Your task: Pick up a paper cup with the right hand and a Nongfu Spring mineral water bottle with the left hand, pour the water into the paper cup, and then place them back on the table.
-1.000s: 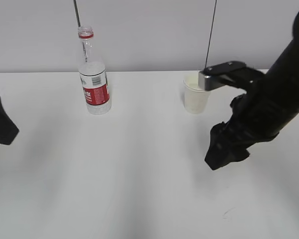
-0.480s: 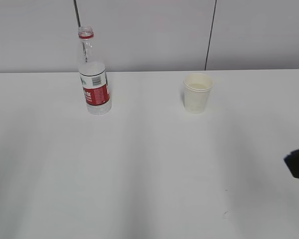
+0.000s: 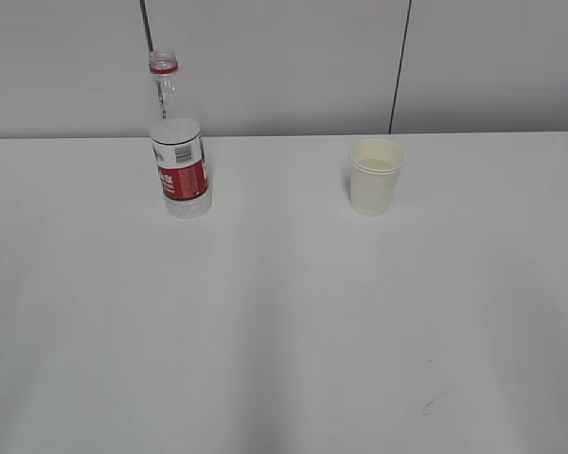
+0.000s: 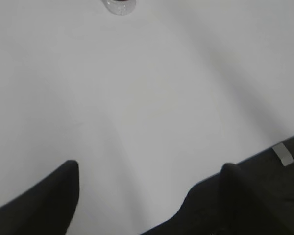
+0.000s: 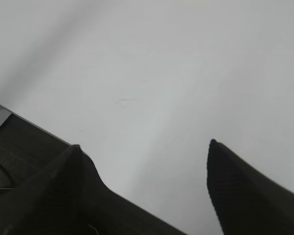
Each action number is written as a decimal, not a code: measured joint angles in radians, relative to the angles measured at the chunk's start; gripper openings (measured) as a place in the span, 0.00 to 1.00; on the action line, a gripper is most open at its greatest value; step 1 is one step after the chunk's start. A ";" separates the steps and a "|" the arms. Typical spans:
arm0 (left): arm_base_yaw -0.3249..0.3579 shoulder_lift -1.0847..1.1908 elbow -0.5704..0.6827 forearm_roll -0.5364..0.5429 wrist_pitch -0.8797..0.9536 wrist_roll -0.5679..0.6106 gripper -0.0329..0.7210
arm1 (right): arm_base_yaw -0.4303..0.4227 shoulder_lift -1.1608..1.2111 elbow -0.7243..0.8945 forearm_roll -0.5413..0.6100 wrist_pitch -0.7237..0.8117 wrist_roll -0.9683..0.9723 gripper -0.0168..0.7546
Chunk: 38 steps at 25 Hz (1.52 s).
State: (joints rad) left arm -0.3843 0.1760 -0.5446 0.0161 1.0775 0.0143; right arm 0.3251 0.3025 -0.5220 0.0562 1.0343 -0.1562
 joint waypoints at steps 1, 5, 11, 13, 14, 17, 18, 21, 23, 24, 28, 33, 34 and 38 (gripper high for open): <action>0.000 -0.012 0.000 0.001 -0.001 0.000 0.74 | 0.000 -0.035 0.024 -0.012 0.000 0.009 0.76; 0.000 -0.021 0.000 0.003 -0.003 0.000 0.74 | 0.001 -0.154 0.099 -0.056 0.013 0.035 0.76; 0.000 -0.021 0.000 0.003 -0.004 0.000 0.74 | 0.001 -0.200 0.099 -0.066 0.013 0.049 0.75; 0.000 -0.021 0.000 0.003 -0.004 0.000 0.74 | 0.001 -0.200 0.099 -0.067 0.013 0.050 0.75; 0.000 -0.021 0.000 0.003 -0.004 0.000 0.74 | 0.001 -0.200 0.099 -0.067 0.013 0.050 0.75; -0.002 -0.021 0.000 0.003 -0.004 0.000 0.73 | 0.001 -0.200 0.099 -0.067 0.013 0.050 0.75; -0.002 -0.021 0.000 0.003 -0.004 0.000 0.73 | 0.001 -0.201 0.099 -0.067 0.013 0.050 0.75; -0.002 -0.021 0.000 0.003 -0.004 0.000 0.73 | 0.001 -0.201 0.099 -0.067 0.013 0.050 0.75; -0.002 -0.021 0.000 0.003 -0.004 0.000 0.73 | 0.001 -0.201 0.099 -0.067 0.013 0.050 0.75; -0.002 -0.021 0.000 0.003 -0.004 0.000 0.73 | 0.001 -0.201 0.099 -0.067 0.013 0.050 0.75; -0.002 -0.021 0.000 0.000 -0.004 0.000 0.73 | 0.001 -0.201 0.099 -0.067 0.013 0.051 0.75; -0.003 -0.021 0.000 -0.001 -0.004 0.000 0.73 | 0.001 -0.201 0.099 -0.067 0.013 0.051 0.75; -0.003 -0.021 0.000 -0.001 -0.004 0.000 0.73 | 0.001 -0.201 0.099 -0.067 0.013 0.051 0.75; -0.003 -0.021 0.000 -0.002 -0.004 0.000 0.73 | -0.004 -0.201 0.099 -0.068 0.013 0.051 0.75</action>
State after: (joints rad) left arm -0.3875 0.1550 -0.5446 0.0140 1.0730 0.0143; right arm 0.3216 0.1013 -0.4231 -0.0120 1.0471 -0.1051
